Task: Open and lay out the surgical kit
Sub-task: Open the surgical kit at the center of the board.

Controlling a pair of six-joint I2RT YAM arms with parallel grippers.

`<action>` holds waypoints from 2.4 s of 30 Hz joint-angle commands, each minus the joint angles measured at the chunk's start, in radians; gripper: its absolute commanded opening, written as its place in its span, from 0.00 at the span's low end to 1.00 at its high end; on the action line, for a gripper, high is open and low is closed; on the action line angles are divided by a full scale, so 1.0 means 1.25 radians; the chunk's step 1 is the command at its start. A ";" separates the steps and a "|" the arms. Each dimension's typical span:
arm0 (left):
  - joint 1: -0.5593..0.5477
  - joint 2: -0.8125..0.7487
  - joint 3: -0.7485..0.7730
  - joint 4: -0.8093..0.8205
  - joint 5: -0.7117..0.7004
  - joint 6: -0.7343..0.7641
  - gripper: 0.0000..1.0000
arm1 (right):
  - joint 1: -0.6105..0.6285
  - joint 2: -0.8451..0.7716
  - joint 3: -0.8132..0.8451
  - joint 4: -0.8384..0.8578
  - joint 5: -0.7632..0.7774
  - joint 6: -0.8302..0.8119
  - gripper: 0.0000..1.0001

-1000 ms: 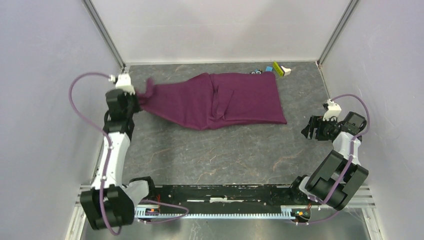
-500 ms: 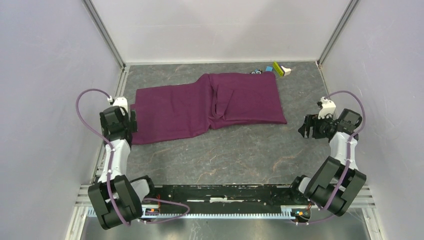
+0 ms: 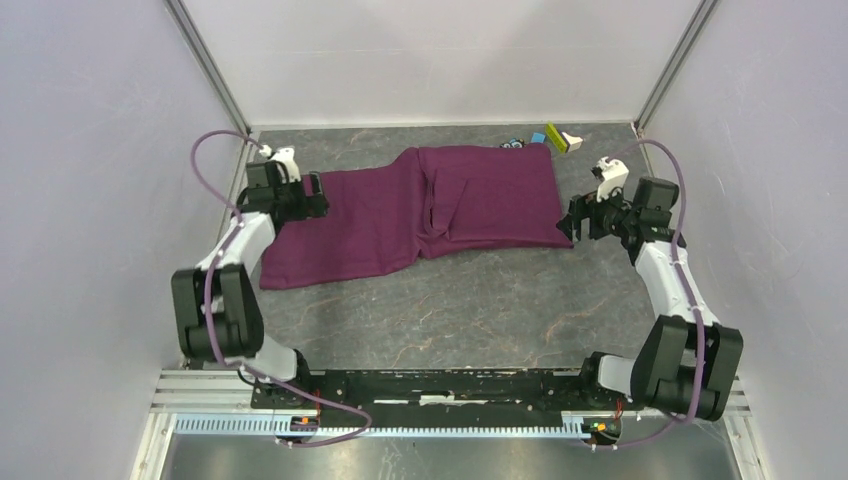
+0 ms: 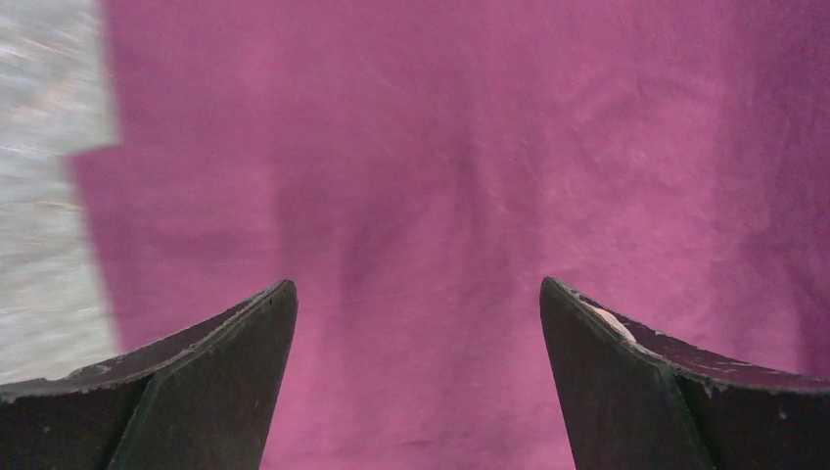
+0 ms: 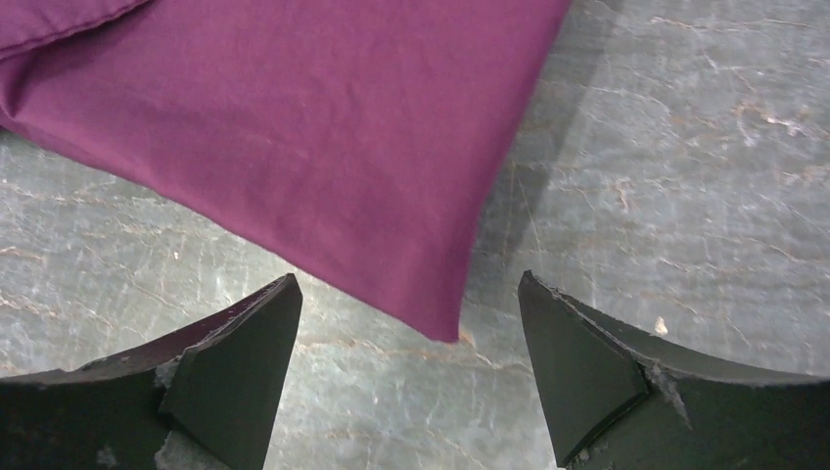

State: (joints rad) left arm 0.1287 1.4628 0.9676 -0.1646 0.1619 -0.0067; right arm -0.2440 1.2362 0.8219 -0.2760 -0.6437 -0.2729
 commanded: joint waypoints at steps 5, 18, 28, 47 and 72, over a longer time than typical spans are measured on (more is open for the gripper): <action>-0.034 0.245 0.150 -0.094 0.123 -0.213 1.00 | 0.075 0.134 0.049 0.163 0.025 0.128 0.91; 0.046 0.435 0.275 -0.202 0.085 -0.214 1.00 | 0.102 0.356 0.143 0.200 -0.054 0.217 0.91; 0.125 0.492 0.337 -0.216 0.079 -0.188 1.00 | 0.156 0.407 0.151 0.191 -0.062 0.209 0.90; 0.142 0.547 0.483 -0.249 0.090 -0.193 1.00 | 0.237 0.365 0.204 0.143 0.061 0.114 0.91; 0.136 0.018 0.184 -0.161 0.225 -0.115 1.00 | 0.675 0.379 0.381 0.109 0.280 0.055 0.87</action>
State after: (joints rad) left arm 0.3016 1.6463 1.3384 -0.4099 0.3779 -0.2031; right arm 0.5079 1.6703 1.2472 -0.1520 -0.3485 -0.1890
